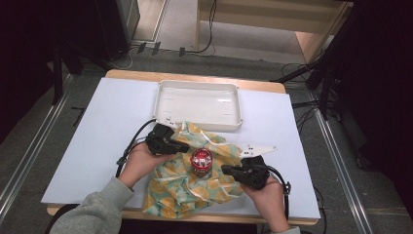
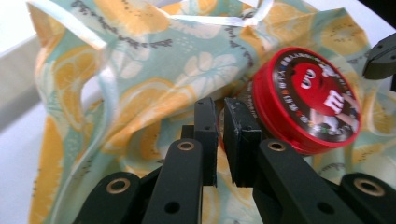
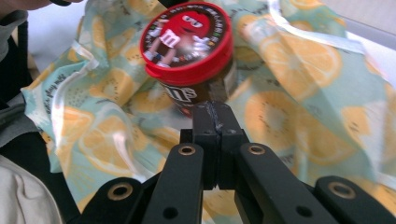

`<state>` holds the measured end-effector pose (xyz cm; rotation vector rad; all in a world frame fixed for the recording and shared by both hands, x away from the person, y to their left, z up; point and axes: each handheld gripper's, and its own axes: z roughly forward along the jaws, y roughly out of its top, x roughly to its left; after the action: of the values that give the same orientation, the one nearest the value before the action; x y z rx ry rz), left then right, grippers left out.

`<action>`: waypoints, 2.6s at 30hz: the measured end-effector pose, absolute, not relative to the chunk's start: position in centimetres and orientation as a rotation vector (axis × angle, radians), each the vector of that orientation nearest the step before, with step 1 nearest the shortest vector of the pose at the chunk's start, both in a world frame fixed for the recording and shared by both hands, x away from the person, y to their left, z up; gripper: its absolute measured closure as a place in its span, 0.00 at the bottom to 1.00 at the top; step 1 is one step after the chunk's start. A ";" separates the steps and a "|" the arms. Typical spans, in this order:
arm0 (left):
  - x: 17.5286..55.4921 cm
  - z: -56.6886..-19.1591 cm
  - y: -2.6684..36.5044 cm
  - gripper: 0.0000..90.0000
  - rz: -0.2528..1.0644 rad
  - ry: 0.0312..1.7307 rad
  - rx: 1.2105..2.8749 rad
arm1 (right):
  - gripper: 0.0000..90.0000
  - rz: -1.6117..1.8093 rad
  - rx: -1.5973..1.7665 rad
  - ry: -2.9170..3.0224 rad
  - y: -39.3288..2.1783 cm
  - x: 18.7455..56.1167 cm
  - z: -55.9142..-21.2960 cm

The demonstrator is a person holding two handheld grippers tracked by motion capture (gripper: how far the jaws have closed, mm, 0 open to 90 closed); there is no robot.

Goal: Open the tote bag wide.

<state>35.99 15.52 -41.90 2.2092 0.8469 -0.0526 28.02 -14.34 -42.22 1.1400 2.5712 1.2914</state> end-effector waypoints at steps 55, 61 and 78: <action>40.2 -43.0 13.7 0.88 -0.070 0.842 2.180 | 0.96 1.247 1.031 2.762 -10.0 25.8 -46.0; 39.5 -42.2 14.0 0.77 -0.068 0.808 2.176 | 0.91 1.286 1.023 2.716 -10.8 25.9 -45.2; 38.1 -40.8 15.3 0.56 -0.054 0.783 2.193 | 0.82 1.288 0.993 2.689 -11.8 26.0 -44.6</action>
<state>38.06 15.27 -40.76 2.1933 0.7835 -0.0542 26.02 -11.82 -44.59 0.9933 2.6892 1.2880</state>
